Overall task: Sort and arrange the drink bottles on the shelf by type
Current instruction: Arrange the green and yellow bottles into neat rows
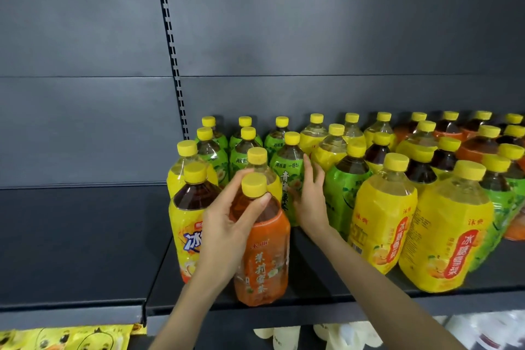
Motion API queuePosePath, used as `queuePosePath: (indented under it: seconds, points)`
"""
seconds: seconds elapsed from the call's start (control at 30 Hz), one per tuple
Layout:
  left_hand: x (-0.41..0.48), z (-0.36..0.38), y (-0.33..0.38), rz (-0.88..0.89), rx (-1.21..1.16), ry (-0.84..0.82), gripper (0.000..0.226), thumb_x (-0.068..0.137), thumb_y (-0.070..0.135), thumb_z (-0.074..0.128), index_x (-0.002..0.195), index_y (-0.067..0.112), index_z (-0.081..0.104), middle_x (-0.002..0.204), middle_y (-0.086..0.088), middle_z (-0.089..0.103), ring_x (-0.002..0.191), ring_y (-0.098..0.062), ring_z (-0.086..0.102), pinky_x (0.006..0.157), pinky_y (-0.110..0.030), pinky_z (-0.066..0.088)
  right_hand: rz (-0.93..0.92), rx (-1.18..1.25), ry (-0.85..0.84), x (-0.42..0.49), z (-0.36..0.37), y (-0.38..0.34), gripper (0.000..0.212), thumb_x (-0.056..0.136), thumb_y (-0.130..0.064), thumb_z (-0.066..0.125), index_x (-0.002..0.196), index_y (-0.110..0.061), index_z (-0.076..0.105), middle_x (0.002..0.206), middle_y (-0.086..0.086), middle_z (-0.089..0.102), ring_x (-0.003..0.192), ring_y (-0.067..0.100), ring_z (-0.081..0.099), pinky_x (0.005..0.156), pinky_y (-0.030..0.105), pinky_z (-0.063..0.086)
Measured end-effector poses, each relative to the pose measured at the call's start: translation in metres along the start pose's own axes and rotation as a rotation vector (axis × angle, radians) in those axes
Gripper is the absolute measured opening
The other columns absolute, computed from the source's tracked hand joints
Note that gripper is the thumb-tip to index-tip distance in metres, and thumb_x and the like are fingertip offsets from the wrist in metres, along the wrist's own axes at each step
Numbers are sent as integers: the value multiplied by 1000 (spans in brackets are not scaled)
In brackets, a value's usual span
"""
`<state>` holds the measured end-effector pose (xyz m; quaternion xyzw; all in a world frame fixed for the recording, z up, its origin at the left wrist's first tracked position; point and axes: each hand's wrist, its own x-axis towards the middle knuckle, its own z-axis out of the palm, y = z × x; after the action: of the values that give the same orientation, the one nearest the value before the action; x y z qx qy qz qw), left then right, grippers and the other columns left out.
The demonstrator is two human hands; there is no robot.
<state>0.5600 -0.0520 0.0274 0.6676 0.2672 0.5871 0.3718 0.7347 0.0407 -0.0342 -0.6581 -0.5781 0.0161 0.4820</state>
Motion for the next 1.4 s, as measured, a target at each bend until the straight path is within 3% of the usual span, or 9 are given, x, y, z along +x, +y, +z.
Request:
queuePosePath:
  seconds: [0.33, 0.6, 0.77, 0.9, 1.0, 1.07, 1.13, 1.23, 1.4]
  points:
    - [8, 5, -14, 19, 49, -7, 31, 89, 29, 58, 117, 44, 57, 112, 14, 67, 110, -7, 61, 92, -26, 49, -159, -60, -157, 11, -2, 12, 117, 77, 19, 60, 146, -44, -10, 158, 3, -8, 117, 29, 52, 77, 34, 56]
    - [9, 5, -15, 24, 55, -26, 33, 89, 31, 57, 114, 52, 56, 112, 14, 67, 110, -7, 60, 92, -28, 50, -111, -12, -151, 28, 11, 15, 114, 75, 22, 60, 151, -35, -3, 158, 2, -11, 145, 24, 11, 97, 20, 33]
    - [7, 5, -14, 33, 64, -20, 32, 92, 27, 55, 118, 45, 55, 114, 12, 66, 111, -10, 60, 94, -35, 50, -93, -40, -212, 27, 6, 11, 112, 76, 22, 60, 151, -33, -3, 158, 5, -13, 145, 26, 11, 97, 23, 37]
    - [3, 5, -16, 31, 142, 14, 38, 94, 31, 53, 131, 26, 51, 120, 11, 63, 115, -10, 57, 96, -41, 49, -24, 91, -187, 9, -9, -10, 90, 83, 14, 58, 151, -24, 13, 158, 8, -12, 146, 23, 1, 113, 29, 25]
    - [-2, 4, -20, 47, 278, 63, 45, 93, 35, 52, 136, 21, 48, 129, 10, 57, 122, -5, 51, 100, -34, 45, -34, 336, -29, -31, -24, -29, 47, 97, -18, 50, 142, -21, 38, 154, 2, 21, 141, 6, 18, 113, 24, 23]
    - [-11, -1, -23, 122, 429, 132, 44, 94, 39, 50, 136, 25, 45, 133, 11, 49, 126, 5, 40, 104, -20, 37, -45, 470, -28, -66, -34, -39, 39, 99, -41, 40, 135, -29, 44, 143, -8, 38, 133, -1, 32, 112, 30, 32]
    - [-21, -11, -25, 257, 604, 270, 46, 94, 38, 47, 137, 23, 39, 134, 6, 41, 128, 7, 30, 106, -12, 26, -58, 568, -67, -98, -42, -48, 45, 92, -61, 36, 133, -45, 37, 139, -21, 36, 131, -5, 34, 108, 27, 36]
    - [-34, -32, -34, 309, 716, 540, 55, 93, 33, 51, 140, 12, 32, 140, -10, 32, 129, -16, 29, 107, -18, 20, -121, 542, -157, -126, -43, -59, 72, 77, -74, 48, 139, -56, 15, 148, -23, 17, 134, -9, 25, 100, 10, 35]
    - [-45, -57, -63, -96, 513, 521, 94, 82, 52, 66, 150, 23, 8, 152, -8, 16, 138, -19, 24, 108, -36, 30, -180, 231, -125, -131, -27, -64, 102, 76, -51, 71, 136, -59, -11, 144, -20, 5, 130, 6, 31, 86, 18, 43]
